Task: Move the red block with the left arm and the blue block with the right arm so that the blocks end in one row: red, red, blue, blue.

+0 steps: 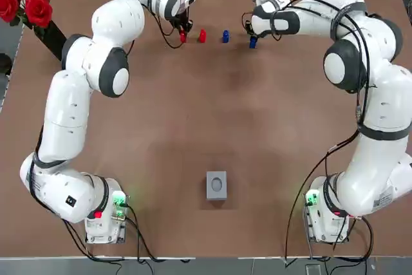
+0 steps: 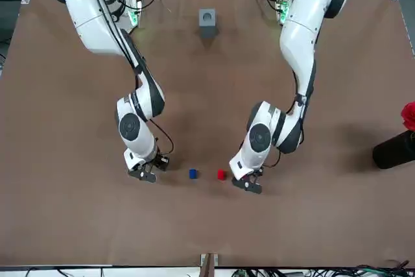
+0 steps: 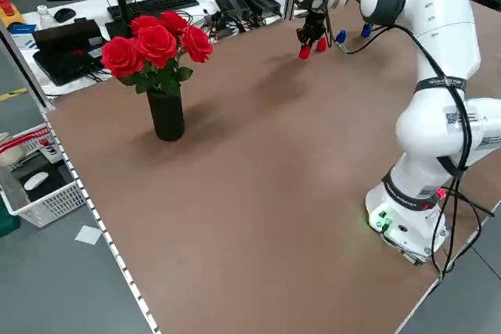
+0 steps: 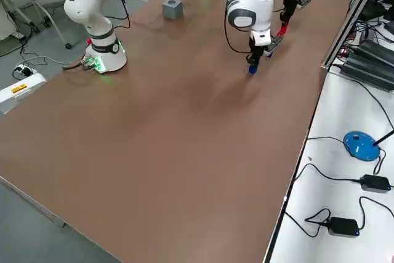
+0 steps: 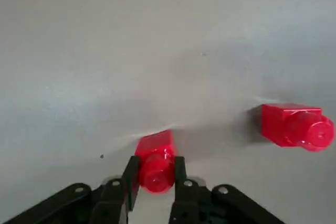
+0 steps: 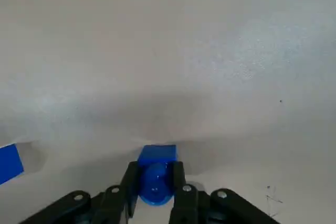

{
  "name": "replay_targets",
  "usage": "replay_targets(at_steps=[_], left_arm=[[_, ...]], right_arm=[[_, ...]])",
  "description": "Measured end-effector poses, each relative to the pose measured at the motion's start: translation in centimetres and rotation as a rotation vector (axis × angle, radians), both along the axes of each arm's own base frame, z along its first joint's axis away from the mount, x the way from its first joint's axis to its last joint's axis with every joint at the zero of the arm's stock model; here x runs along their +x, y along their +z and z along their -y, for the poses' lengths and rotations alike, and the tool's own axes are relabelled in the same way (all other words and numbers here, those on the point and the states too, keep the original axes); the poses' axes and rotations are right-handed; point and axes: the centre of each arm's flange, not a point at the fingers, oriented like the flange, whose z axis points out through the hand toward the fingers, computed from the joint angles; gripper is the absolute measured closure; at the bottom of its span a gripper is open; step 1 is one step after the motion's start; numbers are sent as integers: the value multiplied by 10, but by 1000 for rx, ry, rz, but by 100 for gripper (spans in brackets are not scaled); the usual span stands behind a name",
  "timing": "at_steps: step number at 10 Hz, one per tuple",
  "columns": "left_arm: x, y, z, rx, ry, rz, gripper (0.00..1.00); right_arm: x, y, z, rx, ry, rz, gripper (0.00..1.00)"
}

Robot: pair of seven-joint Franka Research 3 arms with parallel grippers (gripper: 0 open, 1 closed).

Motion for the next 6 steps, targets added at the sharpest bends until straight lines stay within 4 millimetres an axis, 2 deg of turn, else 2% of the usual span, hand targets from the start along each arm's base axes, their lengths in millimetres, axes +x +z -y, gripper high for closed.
replay_targets(at_steps=[6], left_arm=[[17, 0, 4, -21, 0, 42, 68]], right_arm=[[3, 0, -24, -5, 18, 24, 70]])
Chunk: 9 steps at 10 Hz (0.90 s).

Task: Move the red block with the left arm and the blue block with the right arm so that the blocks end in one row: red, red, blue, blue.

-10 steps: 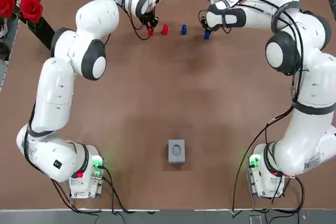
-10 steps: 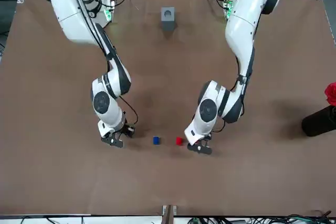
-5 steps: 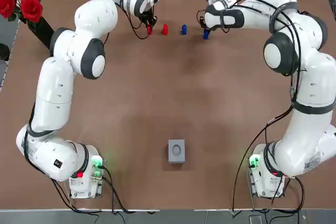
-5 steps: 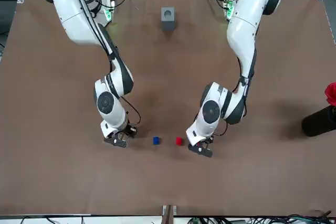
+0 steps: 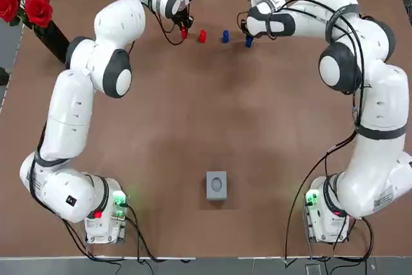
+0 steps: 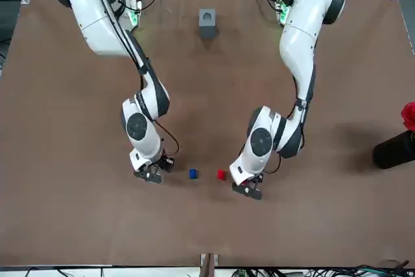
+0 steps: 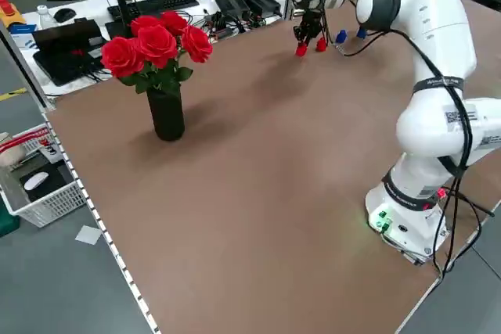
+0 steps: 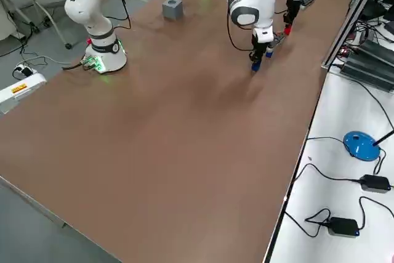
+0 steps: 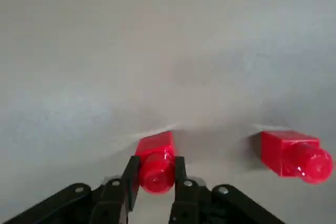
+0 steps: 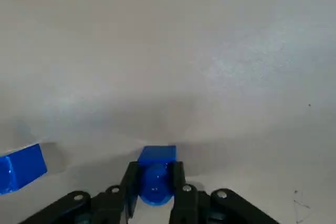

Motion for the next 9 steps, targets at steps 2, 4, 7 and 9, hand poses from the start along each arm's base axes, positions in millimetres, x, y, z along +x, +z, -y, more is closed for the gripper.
replay_targets(at_steps=[2, 4, 7, 9], left_arm=[[1, -1, 0, -1, 0, 2, 61], [4, 6, 0, -7, 3, 14, 33], [10, 51, -4, -35, 24, 25, 1], [9, 108, -23, -64, 71, -42, 1]], right_arm=[[5, 0, -4, -10, -4, -9, 70], [12, 0, -13, -6, -7, 0, 70], [15, 1, -16, -7, -11, 3, 70], [15, 1, -17, -7, -12, 4, 68]])
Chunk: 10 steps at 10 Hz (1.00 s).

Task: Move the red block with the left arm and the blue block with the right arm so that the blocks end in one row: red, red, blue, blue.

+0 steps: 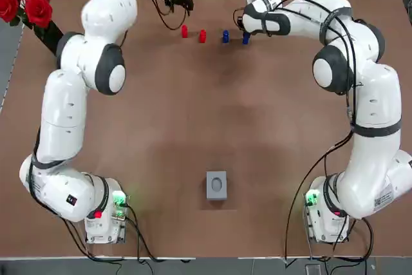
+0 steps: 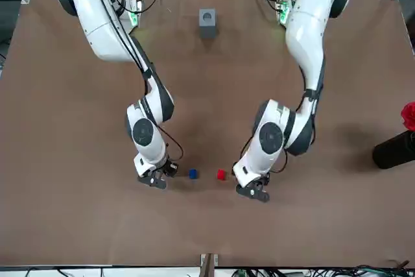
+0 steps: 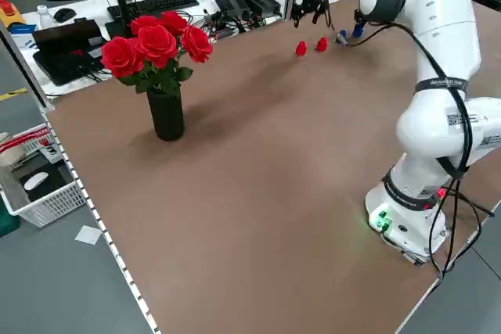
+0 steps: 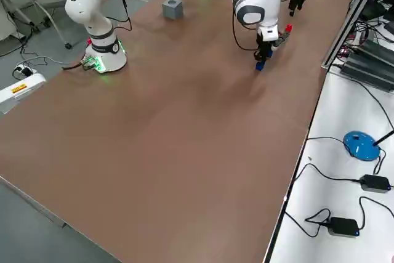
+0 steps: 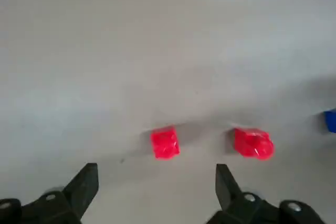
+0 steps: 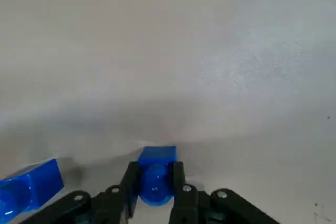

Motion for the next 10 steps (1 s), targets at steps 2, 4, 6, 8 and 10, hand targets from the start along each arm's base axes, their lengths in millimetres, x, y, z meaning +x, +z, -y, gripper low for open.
replay_targets(at_steps=[2, 4, 6, 8, 10], left_arm=[[1, 64, -48, -45, 50, -56, 1], [-9, 121, -110, -62, 74, -44, 1], [-35, 174, -162, -53, 119, -10, 1], [-69, 215, -198, -34, 149, 21, 1], [-107, 244, -218, -8, 164, 36, 1]], right_arm=[[-3, -12, -5, 4, 2, -3, 40], [-5, -26, -7, 4, 1, -11, 31], [-2, -23, -8, 8, -1, -4, 24], [0, -19, -7, 6, -7, -4, 22], [-2, -7, -15, 8, -5, -21, 1]])
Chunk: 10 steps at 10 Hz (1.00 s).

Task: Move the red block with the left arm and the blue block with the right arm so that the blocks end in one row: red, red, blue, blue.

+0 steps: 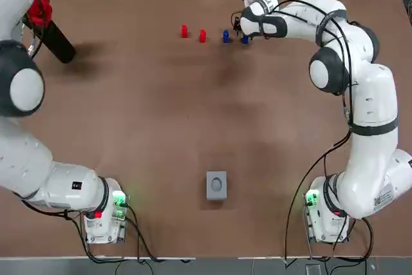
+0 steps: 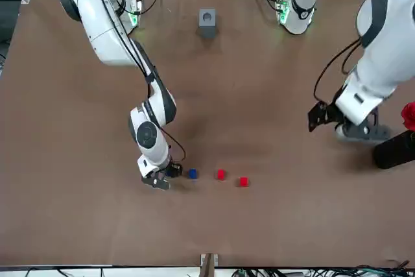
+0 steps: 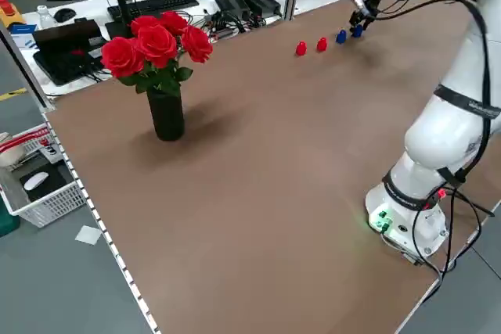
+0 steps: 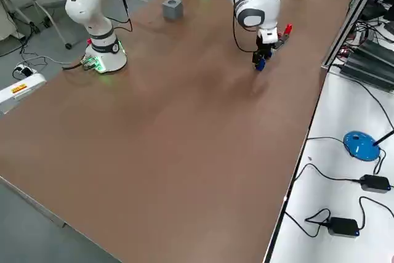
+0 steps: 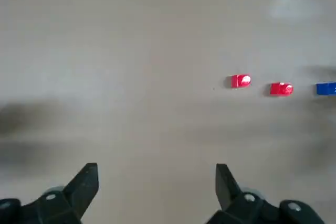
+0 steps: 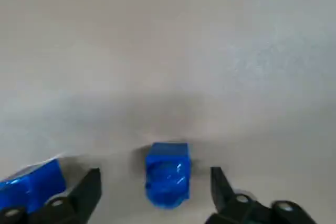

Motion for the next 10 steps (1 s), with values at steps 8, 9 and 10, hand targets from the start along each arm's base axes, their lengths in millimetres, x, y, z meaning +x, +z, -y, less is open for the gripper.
replay_targets(at_steps=[8, 9, 10], left_arm=[[-93, 34, -49, 62, -5, -45, 1], [-90, 36, -54, 62, -8, -41, 1], [-82, 41, -58, 57, -2, -30, 1]], right_arm=[[-61, 222, 131, -49, -27, 65, 0], [-79, 246, 157, -57, -11, 70, 0], [-94, 264, 184, -62, 6, 61, 0]])
